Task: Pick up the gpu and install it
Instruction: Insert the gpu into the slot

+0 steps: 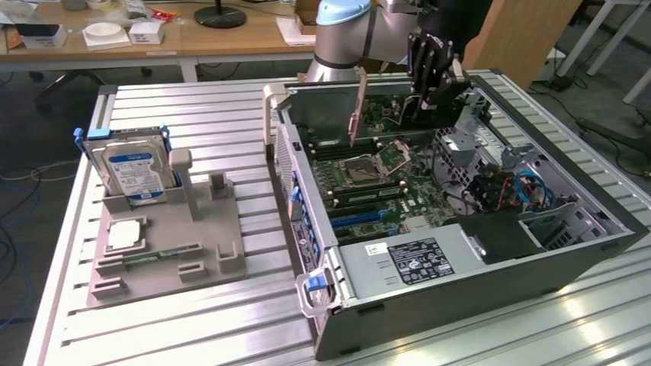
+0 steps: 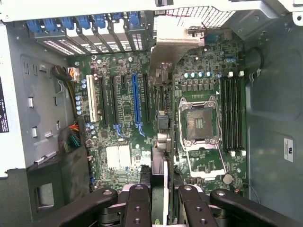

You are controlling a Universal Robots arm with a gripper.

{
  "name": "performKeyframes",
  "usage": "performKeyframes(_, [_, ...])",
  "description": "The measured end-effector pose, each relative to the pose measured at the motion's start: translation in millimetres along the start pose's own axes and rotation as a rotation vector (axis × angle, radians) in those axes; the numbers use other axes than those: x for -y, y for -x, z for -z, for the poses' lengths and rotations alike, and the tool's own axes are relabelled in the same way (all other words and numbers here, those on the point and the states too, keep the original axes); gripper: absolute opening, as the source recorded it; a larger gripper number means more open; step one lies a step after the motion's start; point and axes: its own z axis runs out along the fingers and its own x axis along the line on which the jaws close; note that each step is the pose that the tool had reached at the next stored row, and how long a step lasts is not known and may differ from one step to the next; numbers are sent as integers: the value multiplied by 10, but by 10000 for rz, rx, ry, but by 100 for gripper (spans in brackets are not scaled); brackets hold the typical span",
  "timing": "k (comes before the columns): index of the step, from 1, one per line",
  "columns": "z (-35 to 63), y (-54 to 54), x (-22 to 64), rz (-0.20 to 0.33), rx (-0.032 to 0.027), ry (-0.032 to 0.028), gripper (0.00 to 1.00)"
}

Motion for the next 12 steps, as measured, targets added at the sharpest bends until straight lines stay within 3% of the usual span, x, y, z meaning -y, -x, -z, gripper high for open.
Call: performKeyframes(12, [-43, -6, -40, 44, -12, -1, 27])
